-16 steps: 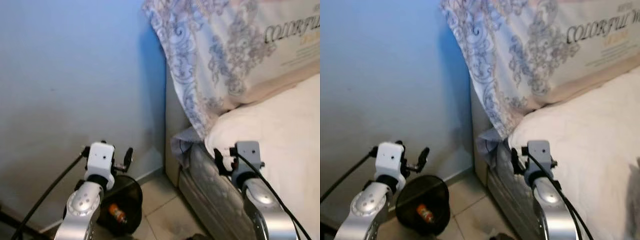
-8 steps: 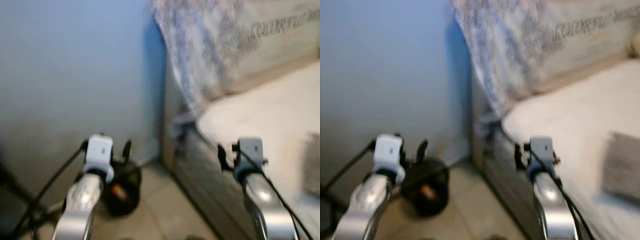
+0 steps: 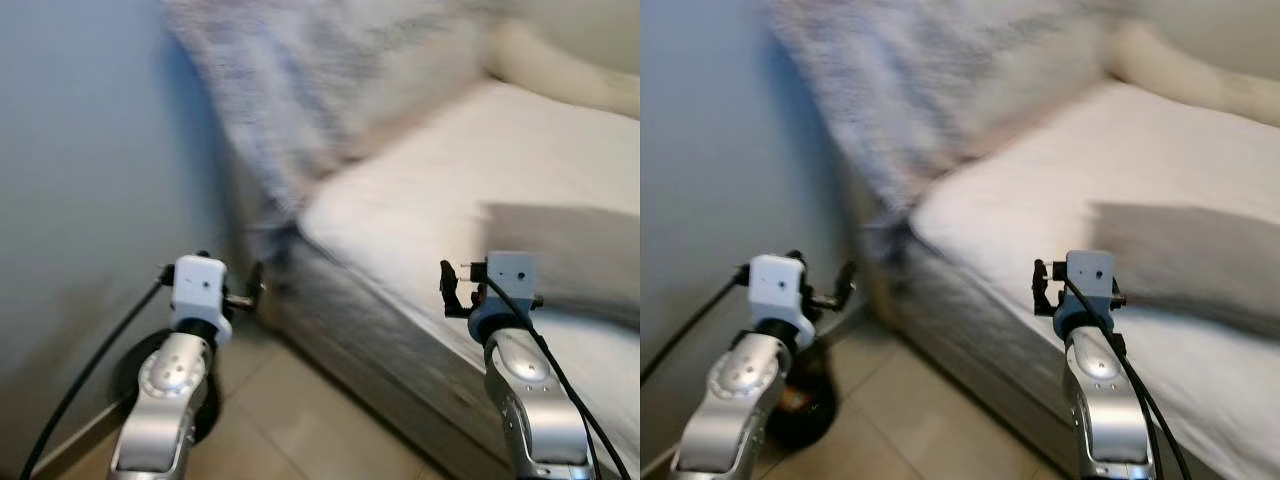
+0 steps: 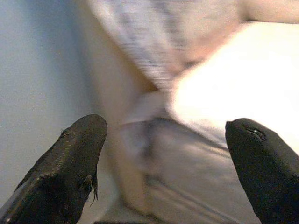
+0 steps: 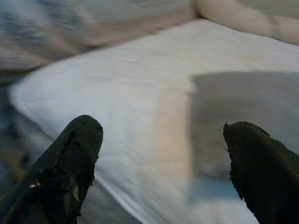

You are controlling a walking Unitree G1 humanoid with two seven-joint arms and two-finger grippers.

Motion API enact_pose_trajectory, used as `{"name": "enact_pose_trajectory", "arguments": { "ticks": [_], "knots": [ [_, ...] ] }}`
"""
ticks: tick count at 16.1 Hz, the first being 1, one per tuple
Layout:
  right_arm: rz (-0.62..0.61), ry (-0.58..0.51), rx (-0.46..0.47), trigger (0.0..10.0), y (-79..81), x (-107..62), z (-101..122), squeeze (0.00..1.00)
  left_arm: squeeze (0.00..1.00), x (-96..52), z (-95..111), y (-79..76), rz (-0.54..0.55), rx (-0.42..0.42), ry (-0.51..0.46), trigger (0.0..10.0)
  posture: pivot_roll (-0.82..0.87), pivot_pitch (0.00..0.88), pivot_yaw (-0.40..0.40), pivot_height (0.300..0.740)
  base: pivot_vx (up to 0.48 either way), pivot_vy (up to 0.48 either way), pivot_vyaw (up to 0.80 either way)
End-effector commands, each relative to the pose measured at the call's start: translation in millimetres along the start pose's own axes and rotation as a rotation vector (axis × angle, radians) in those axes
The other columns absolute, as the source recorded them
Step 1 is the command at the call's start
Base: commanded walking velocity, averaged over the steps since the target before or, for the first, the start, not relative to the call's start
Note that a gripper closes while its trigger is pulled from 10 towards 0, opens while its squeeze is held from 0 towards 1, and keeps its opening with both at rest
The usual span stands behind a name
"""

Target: Clean up the room

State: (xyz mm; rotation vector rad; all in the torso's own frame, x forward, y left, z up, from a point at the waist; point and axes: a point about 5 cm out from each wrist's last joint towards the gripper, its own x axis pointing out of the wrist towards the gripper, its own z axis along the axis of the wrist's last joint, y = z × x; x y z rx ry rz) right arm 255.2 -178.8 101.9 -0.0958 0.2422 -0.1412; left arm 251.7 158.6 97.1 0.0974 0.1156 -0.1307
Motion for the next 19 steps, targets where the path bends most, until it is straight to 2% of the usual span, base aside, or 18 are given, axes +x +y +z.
{"name": "enact_pose_trajectory", "arguments": {
  "ticks": [1,7,10,13,19],
  "knots": [
    [-0.002,-0.012,-0.003,10.0,0.9,1.8,3.2,1.0,0.0,1.7,2.3,2.2,0.007,0.001,-0.006,10.0,-0.02,0.0,-0.02,0.74,0.3,0.0,-0.73],
    [-0.077,-0.001,0.051,10.0,-9.0,6.1,3.2,1.0,0.0,9.0,17.0,13.1,0.048,0.017,-0.063,10.0,-0.02,0.0,-0.021,0.74,0.305,0.0,-0.73],
    [0.001,0.015,0.032,10.0,0.1,8.4,2.2,1.0,0.0,8.5,18.4,13.5,0.044,0.021,-0.067,10.0,-0.01,0.0,-0.022,0.74,0.311,0.0,-0.2],
    [-0.011,0.019,0.036,10.0,-0.5,9.6,1.9,1.0,0.0,8.8,18.7,13.2,0.044,0.022,-0.067,10.0,-0.01,0.0,-0.024,0.74,0.312,0.0,0.0],
    [-0.011,0.028,0.029,10.0,0.9,10.9,0.9,1.0,0.0,10.6,19.7,15.1,0.035,0.03,-0.064,10.0,-0.02,0.0,-0.011,0.74,0.314,0.0,-0.52]
  ]
}}
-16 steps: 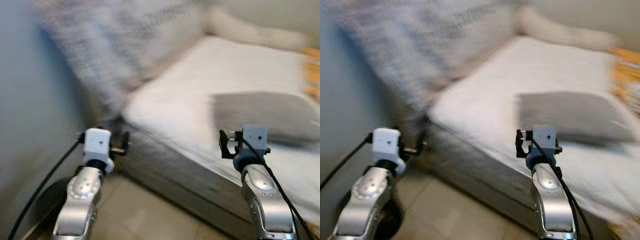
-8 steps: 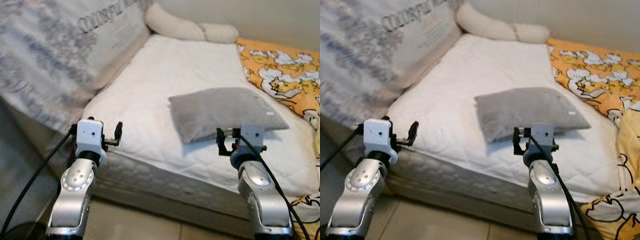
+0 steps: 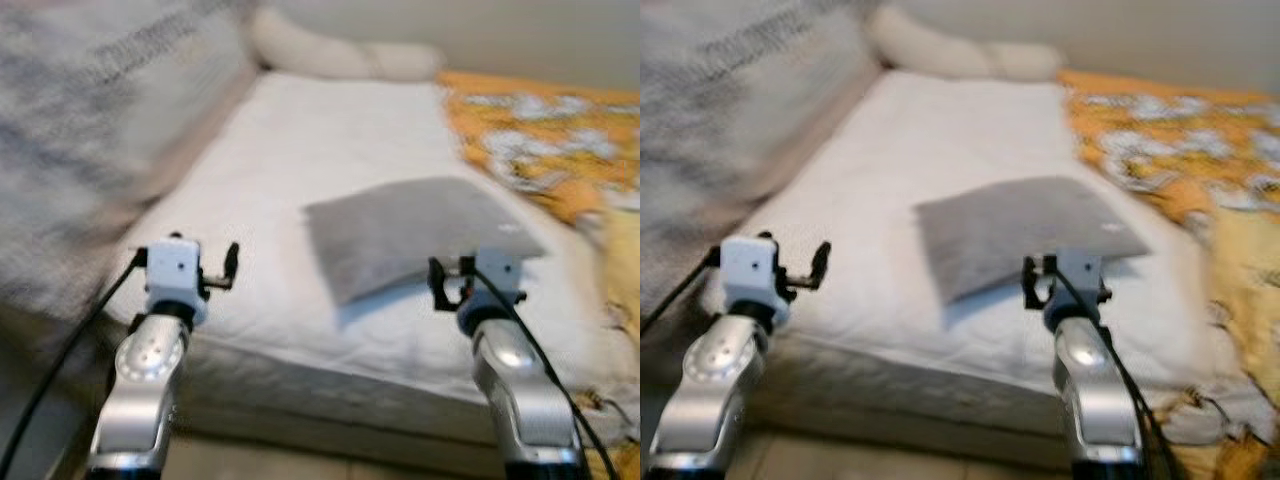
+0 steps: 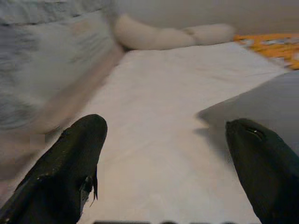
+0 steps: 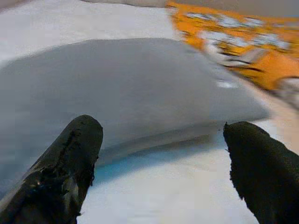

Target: Clean up the room

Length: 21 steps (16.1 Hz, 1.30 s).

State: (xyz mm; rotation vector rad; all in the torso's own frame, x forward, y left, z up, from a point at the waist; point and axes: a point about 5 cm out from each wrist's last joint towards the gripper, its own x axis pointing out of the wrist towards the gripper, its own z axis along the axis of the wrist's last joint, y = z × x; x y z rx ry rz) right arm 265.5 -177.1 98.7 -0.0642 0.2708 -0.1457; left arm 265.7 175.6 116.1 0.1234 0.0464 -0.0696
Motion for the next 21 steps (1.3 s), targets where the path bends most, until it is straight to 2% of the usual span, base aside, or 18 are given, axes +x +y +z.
{"name": "enact_pose_trajectory", "arguments": {
  "ticks": [1,8,12,18,21],
  "knots": [
    [-0.013,-0.005,0.001,10.0,-2.3,0.2,1.5,1.0,0.0,1.5,1.3,-5.5,-0.033,0.002,0.0,10.0,-0.02,0.0,-0.01,0.74,0.315,0.0,0.0],
    [-0.009,-0.003,-0.002,10.0,-1.3,0.7,1.1,1.0,0.0,2.4,1.3,-7.3,-0.046,-0.012,0.004,10.0,-0.02,0.0,-0.008,0.74,0.314,0.0,0.0],
    [-0.006,0.0,-0.002,10.0,-0.3,0.5,0.7,1.0,0.0,2.1,1.3,-6.8,-0.048,-0.011,0.004,10.0,-0.02,0.0,-0.011,0.74,0.314,0.0,-0.67],
    [-0.005,-0.003,-0.004,10.0,-0.1,0.6,0.9,1.0,0.0,1.9,1.0,-6.7,-0.045,-0.007,0.006,10.0,-0.02,0.0,-0.012,0.74,0.314,0.0,0.0],
    [-0.002,-0.007,-0.008,10.0,-0.3,0.6,1.2,1.0,0.0,1.3,-0.9,-9.2,-0.062,0.002,0.015,10.0,-0.02,0.0,-0.011,0.74,0.0,0.0,0.0]
  ]
}}
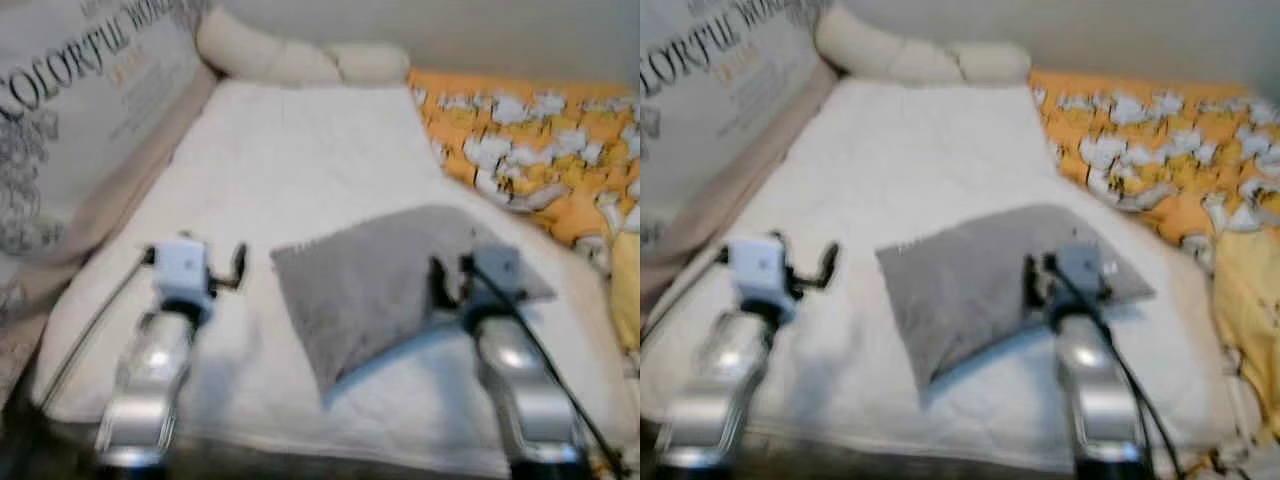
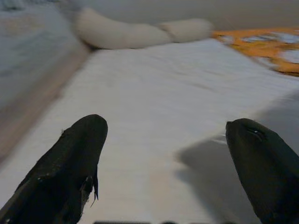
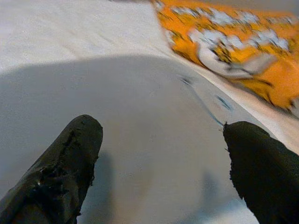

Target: Clean up the room

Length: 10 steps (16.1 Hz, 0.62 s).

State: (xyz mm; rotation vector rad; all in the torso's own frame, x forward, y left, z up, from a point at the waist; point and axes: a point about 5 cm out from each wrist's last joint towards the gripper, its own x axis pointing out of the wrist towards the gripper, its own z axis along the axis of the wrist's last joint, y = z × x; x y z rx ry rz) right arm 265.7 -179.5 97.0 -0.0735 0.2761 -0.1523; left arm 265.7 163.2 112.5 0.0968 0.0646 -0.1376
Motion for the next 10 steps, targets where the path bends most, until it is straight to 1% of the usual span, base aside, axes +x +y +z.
{"name": "enact_pose_trajectory", "arguments": {
  "ticks": [1,3,4,5,6,7,8,9,10],
  "knots": [
    [-0.002,-0.011,0.002,10.0,1.0,-0.1,2.6,1.0,0.0,-1.3,1.7,0.6,-0.018,-0.011,0.001,10.0,-0.02,0.0,-0.011,0.74,0.0,0.0,0.0],
    [-0.038,0.001,-0.005,10.0,-4.6,2.2,1.8,1.0,0.0,-1.9,-1.2,-5.8,-0.077,-0.043,0.046,10.0,-0.02,0.0,-0.011,0.74,0.0,0.0,0.0],
    [-0.059,0.014,-0.001,10.0,-7.8,3.4,0.5,1.0,0.0,-0.9,-0.9,-6.2,-0.075,-0.022,0.044,10.0,-0.02,0.0,-0.011,0.74,0.0,0.0,0.0],
    [-0.086,0.035,0.02,10.0,-12.5,5.2,-1.5,1.0,0.0,2.0,0.4,-4.4,-0.05,0.044,0.031,10.0,-0.02,0.0,-0.011,0.74,0.0,0.0,0.0],
    [-0.094,0.048,0.037,10.0,-14.3,5.9,-2.6,1.0,0.0,3.7,0.8,-2.9,-0.038,0.081,0.025,10.0,-0.02,0.0,-0.011,0.74,0.0,0.0,0.0],
    [-0.12,0.164,0.121,10.0,-20.4,8.8,-17.0,1.0,0.0,6.4,-0.8,-5.4,-0.117,0.121,0.043,10.0,-0.01,0.0,-0.011,0.74,0.0,0.0,0.0],
    [-0.12,0.164,0.121,10.0,-20.4,8.8,-17.0,1.0,0.0,6.4,-0.8,-5.4,-0.117,0.121,0.043,10.0,-0.01,0.0,-0.011,0.74,0.0,0.0,0.0],
    [-0.123,0.244,0.166,10.0,-22.5,8.7,-27.9,1.0,0.0,5.6,-2.0,-7.6,-0.186,0.168,0.053,10.0,-0.01,0.0,-0.011,0.74,0.0,0.0,0.0],
    [-0.116,0.279,0.23,10.0,-21.9,7.9,-33.0,1.0,0.0,4.3,-2.7,-7.9,-0.221,0.187,0.06,10.0,0.0,0.0,-0.011,0.74,0.0,0.0,0.0]
  ]
}}
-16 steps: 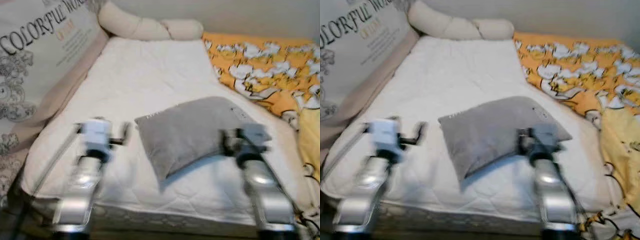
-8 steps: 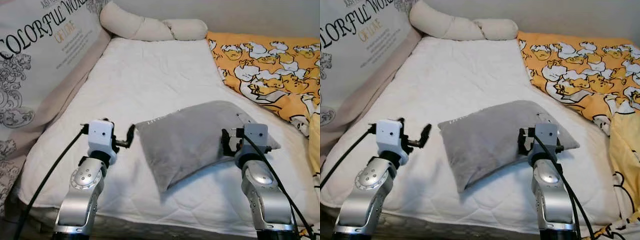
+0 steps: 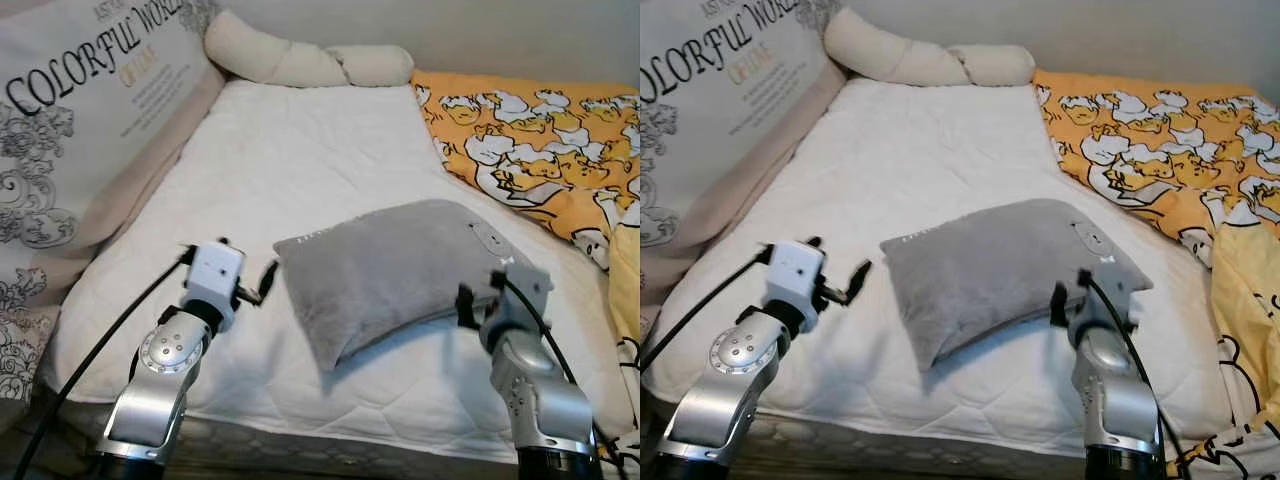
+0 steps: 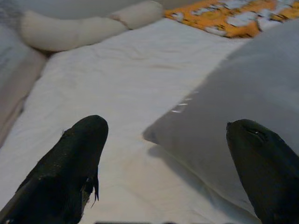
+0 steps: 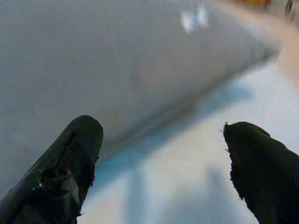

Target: Clean up the room

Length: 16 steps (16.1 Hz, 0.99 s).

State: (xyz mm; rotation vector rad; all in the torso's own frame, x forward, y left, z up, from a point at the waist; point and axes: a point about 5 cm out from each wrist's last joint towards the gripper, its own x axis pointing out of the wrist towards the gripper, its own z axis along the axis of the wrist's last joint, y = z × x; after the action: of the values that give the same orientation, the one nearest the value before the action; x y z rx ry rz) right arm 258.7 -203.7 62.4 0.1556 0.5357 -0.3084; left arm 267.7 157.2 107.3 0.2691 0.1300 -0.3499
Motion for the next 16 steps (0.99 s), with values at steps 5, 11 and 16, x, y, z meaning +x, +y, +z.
{"name": "enact_pose_trajectory", "arguments": {
  "ticks": [5,11,16],
  "knots": [
    [0.149,0.187,0.302,10.0,19.4,10.5,-19.5,1.0,0.0,-11.7,-5.9,-9.4,-0.249,0.054,0.049,10.0,0.01,0.0,-0.003,0.74,0.0,0.0,0.0],
    [0.392,0.217,0.55,10.0,52.3,30.1,-8.3,0.0,0.0,-15.3,-2.8,-12.6,-0.374,0.048,0.06,10.0,0.05,0.0,-0.014,0.74,0.0,0.0,0.0],
    [0.465,0.104,0.542,10.0,53.0,21.2,4.6,0.0,0.0,-15.4,4.2,-6.6,-0.324,0.025,0.019,10.0,0.07,0.0,-0.029,0.74,0.0,0.0,0.0]
  ]
}}
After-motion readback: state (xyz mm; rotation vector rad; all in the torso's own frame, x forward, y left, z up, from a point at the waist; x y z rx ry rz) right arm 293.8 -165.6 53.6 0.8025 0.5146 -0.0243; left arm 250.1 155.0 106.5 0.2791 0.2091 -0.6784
